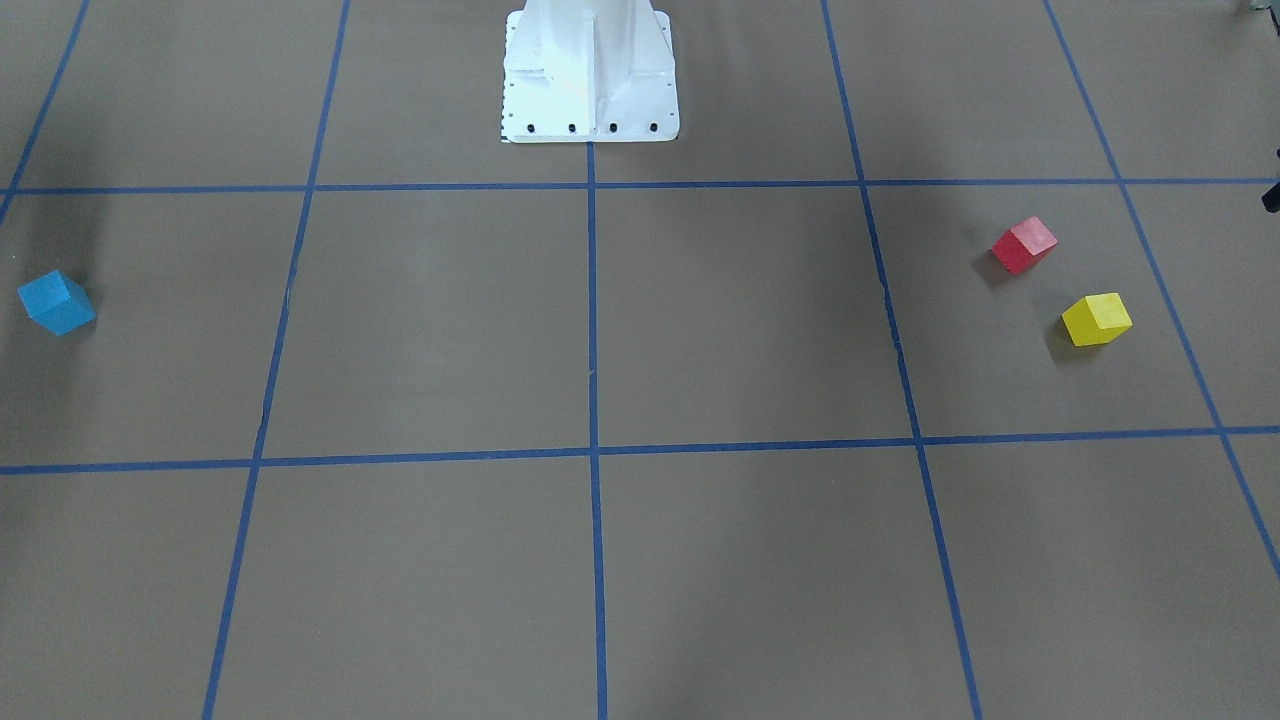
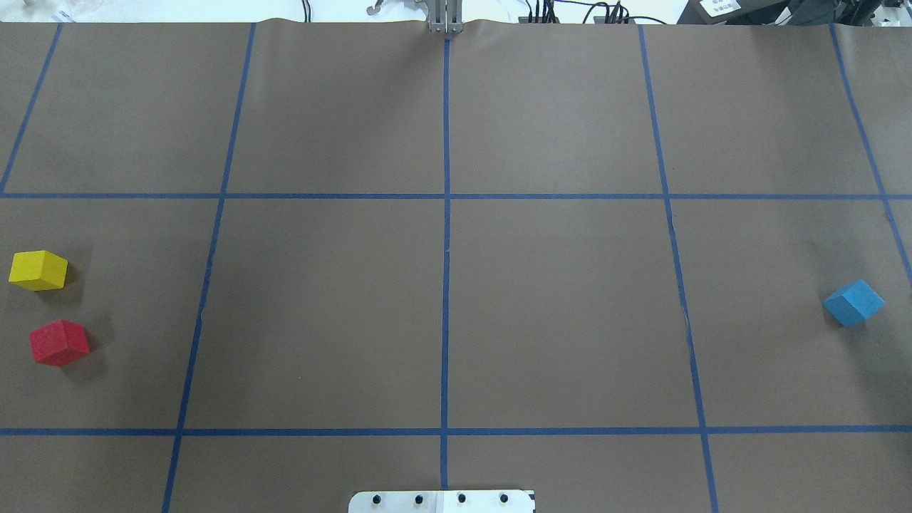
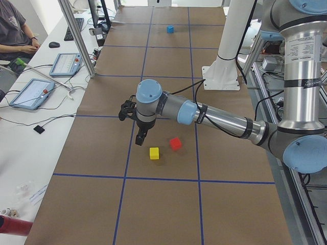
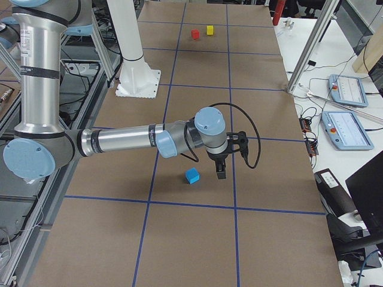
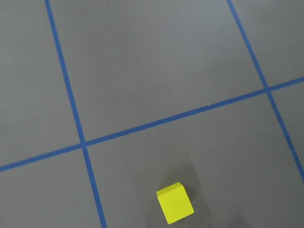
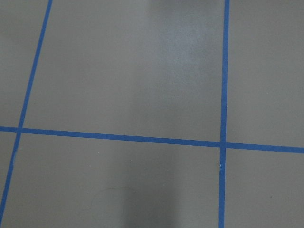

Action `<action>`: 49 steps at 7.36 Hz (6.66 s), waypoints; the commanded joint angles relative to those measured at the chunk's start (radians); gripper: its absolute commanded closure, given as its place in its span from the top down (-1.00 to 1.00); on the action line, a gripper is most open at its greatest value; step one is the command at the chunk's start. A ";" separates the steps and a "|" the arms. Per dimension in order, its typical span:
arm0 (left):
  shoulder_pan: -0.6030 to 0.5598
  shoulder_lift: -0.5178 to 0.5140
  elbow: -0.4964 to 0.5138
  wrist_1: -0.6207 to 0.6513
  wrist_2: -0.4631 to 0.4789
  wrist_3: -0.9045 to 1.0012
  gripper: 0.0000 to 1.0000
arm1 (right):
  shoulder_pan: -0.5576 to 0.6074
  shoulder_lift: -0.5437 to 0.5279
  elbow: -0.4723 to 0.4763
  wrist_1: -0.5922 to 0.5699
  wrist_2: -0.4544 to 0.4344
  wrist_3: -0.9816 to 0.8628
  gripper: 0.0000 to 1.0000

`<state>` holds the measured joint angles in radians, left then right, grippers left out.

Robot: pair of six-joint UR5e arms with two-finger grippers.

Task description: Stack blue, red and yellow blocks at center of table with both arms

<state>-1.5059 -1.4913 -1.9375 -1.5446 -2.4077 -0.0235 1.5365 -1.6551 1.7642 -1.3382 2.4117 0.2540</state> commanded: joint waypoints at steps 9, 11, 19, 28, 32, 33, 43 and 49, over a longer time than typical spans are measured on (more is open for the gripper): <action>-0.028 0.074 0.040 0.083 0.004 0.000 1.00 | -0.187 -0.066 0.058 -0.014 -0.049 -0.002 1.00; -0.028 0.074 0.040 0.083 0.004 0.002 1.00 | -0.341 -0.103 0.055 0.062 -0.092 -0.005 1.00; -0.028 0.074 0.037 0.049 0.004 -0.001 1.00 | -0.500 -0.153 -0.046 0.271 -0.179 -0.150 1.00; -0.030 0.072 0.032 0.049 0.006 -0.001 1.00 | -0.526 -0.088 -0.137 0.266 -0.177 -0.150 -1.00; -0.027 0.063 0.025 0.047 0.004 0.000 1.00 | -0.556 0.095 0.093 0.038 -0.118 0.251 -1.00; -0.025 0.062 0.028 0.046 0.005 0.003 1.00 | -0.673 0.232 0.084 0.036 -0.137 0.507 -1.00; -0.024 0.062 0.098 0.003 0.010 0.003 1.00 | -0.992 0.954 -0.465 -0.019 -0.437 1.088 -1.00; -0.024 0.062 0.089 -0.005 0.004 0.000 1.00 | -0.993 0.960 -0.488 -0.021 -0.450 1.004 0.99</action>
<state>-1.5294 -1.4291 -1.8421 -1.5435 -2.3997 -0.0218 0.5441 -0.6969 1.2773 -1.3591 1.9665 1.2547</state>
